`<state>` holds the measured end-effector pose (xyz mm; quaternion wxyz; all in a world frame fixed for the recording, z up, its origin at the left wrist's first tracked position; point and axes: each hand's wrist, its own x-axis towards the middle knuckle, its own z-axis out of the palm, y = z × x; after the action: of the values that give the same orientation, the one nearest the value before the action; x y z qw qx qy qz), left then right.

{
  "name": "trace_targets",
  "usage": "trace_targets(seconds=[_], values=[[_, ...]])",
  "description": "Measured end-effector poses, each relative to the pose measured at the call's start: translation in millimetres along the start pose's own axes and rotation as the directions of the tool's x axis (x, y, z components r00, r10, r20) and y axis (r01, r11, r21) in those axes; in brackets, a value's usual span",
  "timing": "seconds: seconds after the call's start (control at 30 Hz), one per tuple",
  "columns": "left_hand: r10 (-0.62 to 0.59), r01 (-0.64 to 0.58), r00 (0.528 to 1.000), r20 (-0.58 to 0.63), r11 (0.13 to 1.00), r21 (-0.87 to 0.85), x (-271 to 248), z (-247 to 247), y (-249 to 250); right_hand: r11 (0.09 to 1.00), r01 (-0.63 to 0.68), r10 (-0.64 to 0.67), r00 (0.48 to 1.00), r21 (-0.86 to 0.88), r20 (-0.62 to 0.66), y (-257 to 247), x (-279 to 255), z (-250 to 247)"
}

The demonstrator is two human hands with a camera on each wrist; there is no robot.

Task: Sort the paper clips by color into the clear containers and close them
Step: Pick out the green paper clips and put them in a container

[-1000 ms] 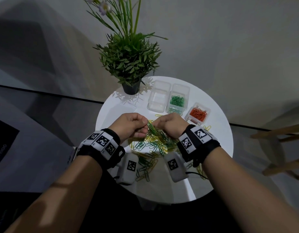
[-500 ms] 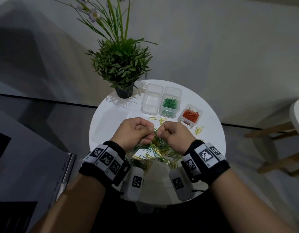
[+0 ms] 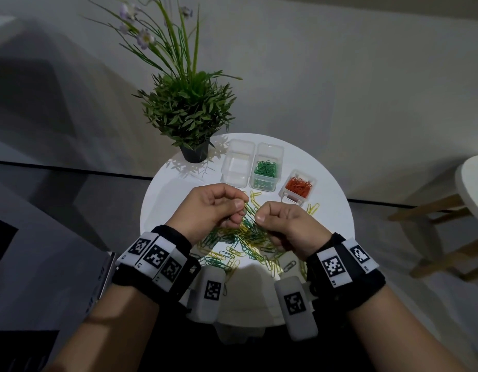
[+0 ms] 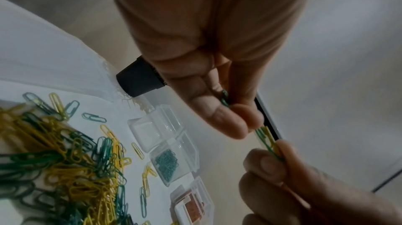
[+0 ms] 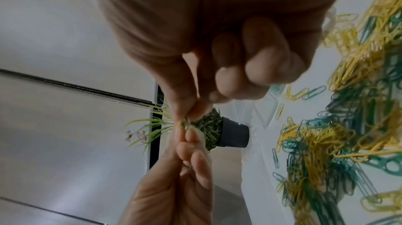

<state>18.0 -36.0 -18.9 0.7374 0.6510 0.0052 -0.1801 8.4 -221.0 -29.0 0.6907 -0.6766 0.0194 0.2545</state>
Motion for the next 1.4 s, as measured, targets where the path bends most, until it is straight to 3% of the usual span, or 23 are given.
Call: trace_targets(seconds=[0.17,0.27,0.37,0.5,0.67,0.97,1.2,1.4], values=[[-0.003,0.003,1.0,0.016,1.0,0.003,-1,3,0,0.984,-0.01,0.007,1.0,0.176,0.018,2,-1,-1],[-0.002,0.002,1.0,-0.005,0.998,-0.057,-1,9,-1,0.995,0.045,-0.04,0.997,0.084,-0.059,3,-2,5],[0.012,-0.013,1.0,-0.014,0.998,-0.068,-2,12,-2,0.994,0.043,-0.038,0.998,0.098,-0.054,2,-1,9],[0.005,-0.005,1.0,0.002,1.0,0.007,-2,10,-3,0.997,0.061,-0.058,0.996,0.051,-0.064,-4,-7,13],[-0.008,0.01,1.0,-0.016,0.986,0.164,-3,14,-4,0.985,0.121,-0.134,0.985,-0.126,-0.107,-2,-6,15],[-0.039,0.057,0.997,-0.073,0.964,0.261,-2,24,-3,0.952,0.133,-0.204,0.946,-0.274,-0.251,-1,3,19],[-0.128,0.128,0.992,-0.004,0.987,0.099,-6,22,3,0.931,0.102,-0.182,0.962,-0.35,-0.202,-6,2,9],[-0.152,0.15,0.988,0.012,0.987,0.061,-5,20,3,0.897,0.188,-0.29,0.933,-0.399,-0.212,-4,0,8]])
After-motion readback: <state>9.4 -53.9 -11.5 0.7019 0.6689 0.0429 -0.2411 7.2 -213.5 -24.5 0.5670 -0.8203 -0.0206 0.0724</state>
